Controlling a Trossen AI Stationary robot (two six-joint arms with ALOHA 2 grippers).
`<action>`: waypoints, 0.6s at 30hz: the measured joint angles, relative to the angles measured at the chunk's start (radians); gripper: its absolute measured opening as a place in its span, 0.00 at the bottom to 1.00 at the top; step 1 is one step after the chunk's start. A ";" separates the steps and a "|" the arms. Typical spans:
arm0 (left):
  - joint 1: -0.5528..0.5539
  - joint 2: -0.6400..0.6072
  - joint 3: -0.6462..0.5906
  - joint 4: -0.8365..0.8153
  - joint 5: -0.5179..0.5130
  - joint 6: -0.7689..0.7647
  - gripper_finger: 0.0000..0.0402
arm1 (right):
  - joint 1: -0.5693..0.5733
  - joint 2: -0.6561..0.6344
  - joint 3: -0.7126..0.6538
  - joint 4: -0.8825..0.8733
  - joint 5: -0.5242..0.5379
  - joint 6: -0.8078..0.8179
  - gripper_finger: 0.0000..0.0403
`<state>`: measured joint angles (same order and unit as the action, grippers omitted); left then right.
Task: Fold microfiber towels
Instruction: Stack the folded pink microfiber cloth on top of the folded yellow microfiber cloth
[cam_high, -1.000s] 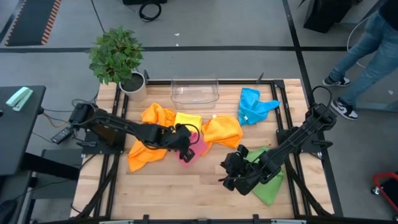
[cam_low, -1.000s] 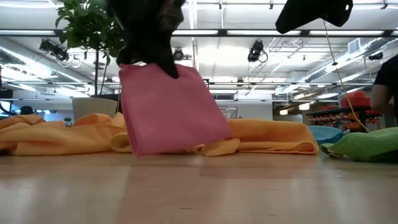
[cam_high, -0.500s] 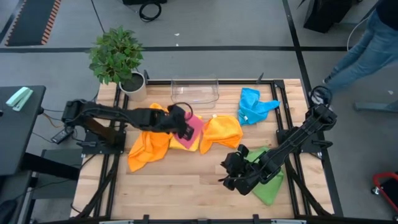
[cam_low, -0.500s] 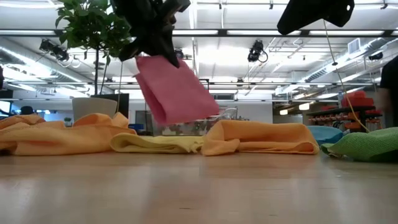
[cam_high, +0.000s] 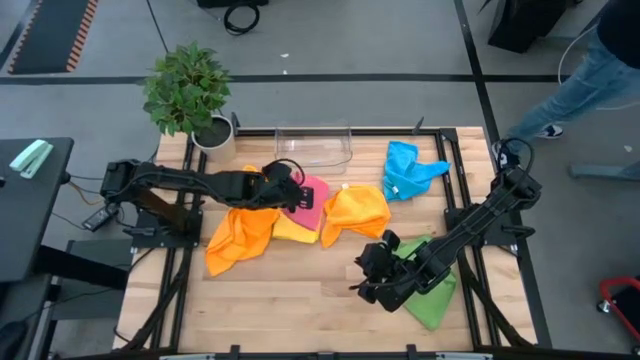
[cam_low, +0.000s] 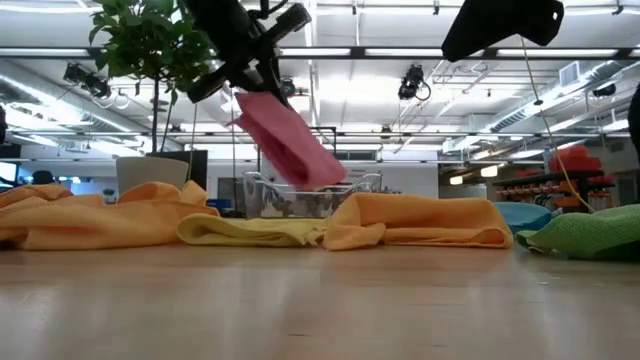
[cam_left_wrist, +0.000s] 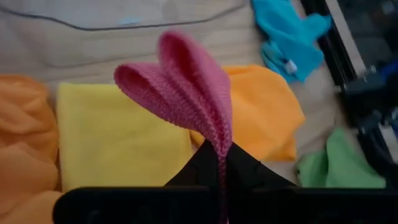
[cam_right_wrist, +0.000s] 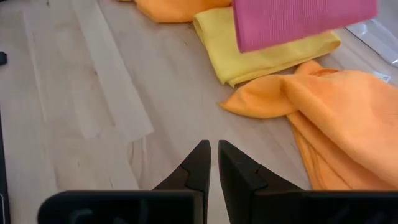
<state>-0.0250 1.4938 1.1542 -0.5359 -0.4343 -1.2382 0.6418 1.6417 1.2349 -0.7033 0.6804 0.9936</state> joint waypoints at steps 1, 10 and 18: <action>0.000 0.010 0.001 -0.009 -0.006 -0.014 0.03 | 0.000 0.000 0.000 0.000 0.000 0.002 0.10; 0.000 0.145 -0.001 0.011 0.020 -0.091 0.03 | 0.000 0.000 0.000 0.000 0.004 0.008 0.10; 0.012 0.121 0.001 0.251 0.023 -0.060 0.03 | 0.003 0.000 0.000 0.001 0.004 0.022 0.10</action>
<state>-0.0132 1.6148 1.1548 -0.2851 -0.4113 -1.2986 0.6447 1.6421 1.2346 -0.7027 0.6842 1.0160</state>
